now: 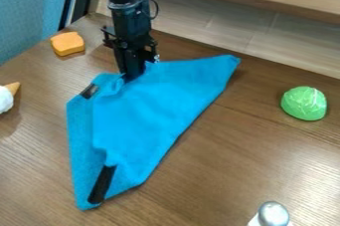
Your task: Fold the cloth from right to left to cover the purple figure
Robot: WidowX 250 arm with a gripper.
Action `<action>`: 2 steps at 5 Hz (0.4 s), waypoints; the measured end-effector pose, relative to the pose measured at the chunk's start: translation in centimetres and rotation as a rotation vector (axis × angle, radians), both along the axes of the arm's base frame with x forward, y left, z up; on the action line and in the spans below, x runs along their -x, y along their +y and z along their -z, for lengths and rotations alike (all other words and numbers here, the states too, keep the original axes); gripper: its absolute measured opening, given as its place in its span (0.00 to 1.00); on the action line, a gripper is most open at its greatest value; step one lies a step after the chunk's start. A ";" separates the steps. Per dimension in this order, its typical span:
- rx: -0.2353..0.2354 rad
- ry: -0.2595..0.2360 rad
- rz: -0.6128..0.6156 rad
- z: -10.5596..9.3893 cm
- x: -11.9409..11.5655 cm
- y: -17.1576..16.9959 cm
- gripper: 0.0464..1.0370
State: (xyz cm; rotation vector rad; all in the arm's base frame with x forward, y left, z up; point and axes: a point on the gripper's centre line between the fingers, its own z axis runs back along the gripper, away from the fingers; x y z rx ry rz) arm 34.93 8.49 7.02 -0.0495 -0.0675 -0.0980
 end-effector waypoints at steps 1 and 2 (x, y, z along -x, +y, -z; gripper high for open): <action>0.023 -0.005 -0.019 0.7 0.1 -1.2 0.47; 0.035 0.002 -0.032 1.4 0.8 -2.8 0.78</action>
